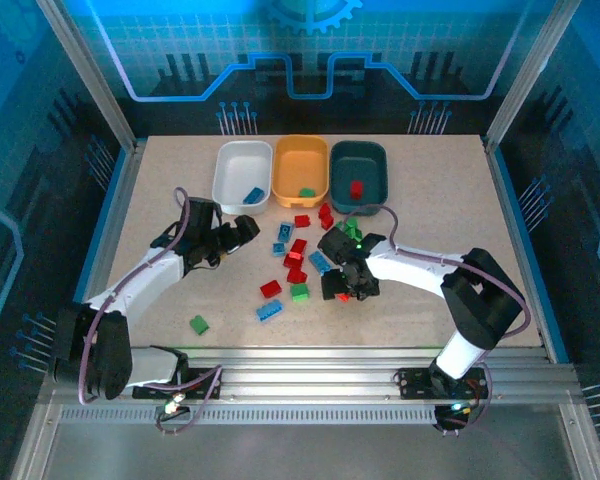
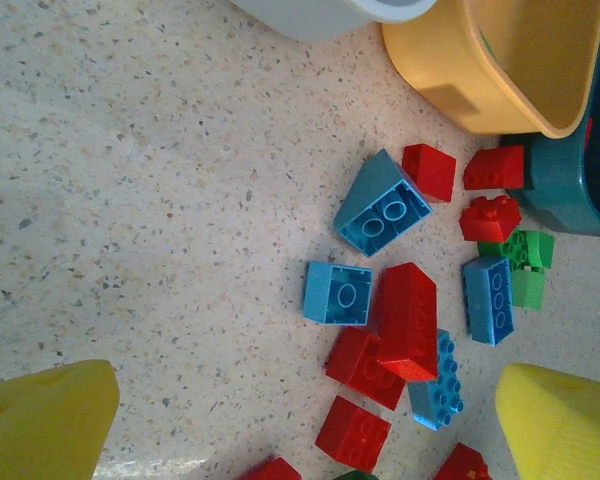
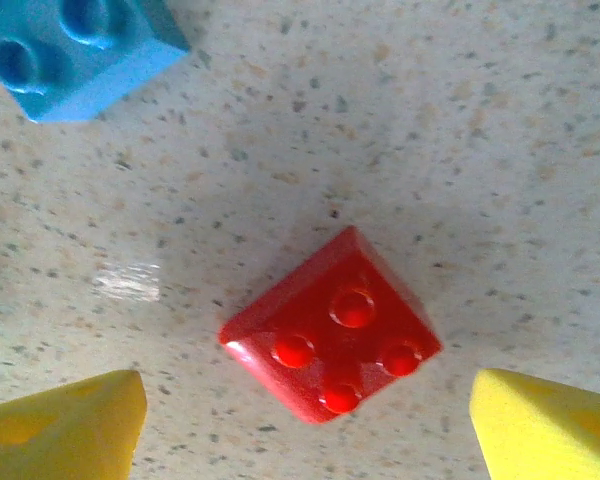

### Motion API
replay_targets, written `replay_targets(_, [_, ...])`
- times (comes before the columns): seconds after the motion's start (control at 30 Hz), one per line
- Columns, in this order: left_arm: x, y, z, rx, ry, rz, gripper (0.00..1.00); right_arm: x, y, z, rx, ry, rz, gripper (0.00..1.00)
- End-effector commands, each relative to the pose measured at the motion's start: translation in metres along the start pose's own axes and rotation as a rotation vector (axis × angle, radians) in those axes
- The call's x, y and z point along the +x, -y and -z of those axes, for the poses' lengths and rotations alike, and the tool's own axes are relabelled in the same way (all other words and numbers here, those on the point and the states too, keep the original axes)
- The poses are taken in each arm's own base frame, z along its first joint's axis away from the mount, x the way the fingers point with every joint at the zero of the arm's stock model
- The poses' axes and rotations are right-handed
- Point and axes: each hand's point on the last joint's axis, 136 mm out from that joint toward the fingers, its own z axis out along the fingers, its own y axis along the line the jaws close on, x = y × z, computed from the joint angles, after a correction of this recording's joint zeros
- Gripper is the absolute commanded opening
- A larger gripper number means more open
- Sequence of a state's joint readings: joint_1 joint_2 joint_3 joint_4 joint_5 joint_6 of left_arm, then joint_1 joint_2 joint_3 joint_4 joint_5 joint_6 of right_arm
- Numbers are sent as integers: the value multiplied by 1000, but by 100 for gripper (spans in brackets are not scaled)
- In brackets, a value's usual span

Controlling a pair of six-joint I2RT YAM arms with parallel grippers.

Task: Sort the legos into containers by color

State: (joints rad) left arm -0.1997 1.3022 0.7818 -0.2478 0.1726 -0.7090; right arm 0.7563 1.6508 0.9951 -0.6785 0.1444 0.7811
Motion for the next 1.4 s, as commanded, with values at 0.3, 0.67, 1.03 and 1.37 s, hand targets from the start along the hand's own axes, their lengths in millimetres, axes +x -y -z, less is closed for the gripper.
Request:
replay_targets(0.3, [1,11,-1,30,-16,-19,99,-9,25,-19,95,62,-316,72])
replay_targets(0.67, [3,11,-1,34,-18,-25,99,5,46,-13,76,96,-270,38])
replay_targets(1.03, [8,19,2,40,-33,-37,99,-52,66,44,81,280,-141,21])
replay_targets(1.37, [3,24,-4,13,-64,-79,99,-200,73,84,-65,425,-98,19])
